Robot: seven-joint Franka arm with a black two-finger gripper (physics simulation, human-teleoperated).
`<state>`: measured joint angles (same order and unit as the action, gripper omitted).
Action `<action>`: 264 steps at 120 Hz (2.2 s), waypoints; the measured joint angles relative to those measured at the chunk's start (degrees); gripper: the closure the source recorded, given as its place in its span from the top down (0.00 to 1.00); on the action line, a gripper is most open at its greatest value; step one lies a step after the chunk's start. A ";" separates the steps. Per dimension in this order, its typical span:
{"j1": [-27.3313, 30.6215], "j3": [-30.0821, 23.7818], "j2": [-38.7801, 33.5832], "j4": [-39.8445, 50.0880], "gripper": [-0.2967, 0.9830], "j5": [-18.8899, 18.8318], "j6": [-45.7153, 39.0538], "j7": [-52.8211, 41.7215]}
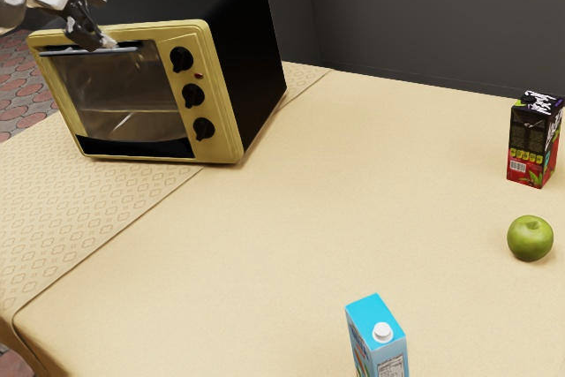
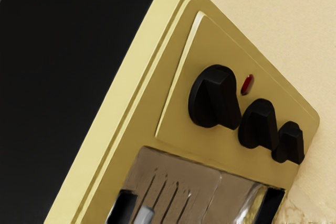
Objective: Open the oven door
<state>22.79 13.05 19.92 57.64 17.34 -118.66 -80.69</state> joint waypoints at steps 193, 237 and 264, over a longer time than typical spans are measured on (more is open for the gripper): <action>5.22 -3.99 10.65 -2.01 0.76 2.46 -5.73 -20.11; 5.59 -4.43 11.43 -2.08 0.77 2.63 -5.53 -20.76; 4.22 -5.39 1.89 11.53 0.86 1.41 -2.97 -20.16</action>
<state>27.01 7.66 21.81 69.16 18.75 -121.64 -100.85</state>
